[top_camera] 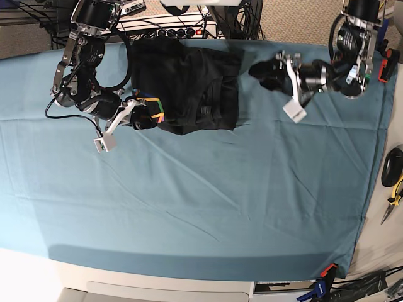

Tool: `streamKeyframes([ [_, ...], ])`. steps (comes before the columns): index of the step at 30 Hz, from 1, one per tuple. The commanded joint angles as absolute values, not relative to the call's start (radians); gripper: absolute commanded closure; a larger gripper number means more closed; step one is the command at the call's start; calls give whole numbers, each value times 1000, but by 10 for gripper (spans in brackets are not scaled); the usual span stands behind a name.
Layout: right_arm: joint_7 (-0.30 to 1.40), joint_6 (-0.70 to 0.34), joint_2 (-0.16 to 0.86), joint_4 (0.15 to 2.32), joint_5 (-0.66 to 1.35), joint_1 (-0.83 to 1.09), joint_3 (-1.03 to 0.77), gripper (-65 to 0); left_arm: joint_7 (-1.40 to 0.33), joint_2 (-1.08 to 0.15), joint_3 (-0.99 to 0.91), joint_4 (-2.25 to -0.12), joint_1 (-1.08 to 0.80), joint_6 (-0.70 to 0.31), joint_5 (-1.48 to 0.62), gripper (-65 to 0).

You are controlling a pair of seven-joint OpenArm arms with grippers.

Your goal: Fold the T-shirt properly

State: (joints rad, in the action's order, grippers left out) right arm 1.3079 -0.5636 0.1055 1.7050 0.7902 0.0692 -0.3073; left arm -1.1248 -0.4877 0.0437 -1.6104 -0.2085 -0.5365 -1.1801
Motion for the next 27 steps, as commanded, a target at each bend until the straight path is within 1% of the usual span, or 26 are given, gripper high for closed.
streamKeyframes([
  [1,1287,-570,116,1720,810,55,-309,-50,-1212,-496,50,-1604,-237,-514,-1106,-370],
  [6,1286,-570,116,1720,810,55,-309,-50,-1210,-464,50,-1604,-267,-513,-1108,-369],
  [13,1287,-570,115,1720,810,55,-309,-50,-1204,-379,50,-1604,-269,-513,-1108,-369],
  [27,1283,-570,113,1720,811,55,-308,-50,-1171,-257,50,-1604,-269,-494,-1050,-370],
])
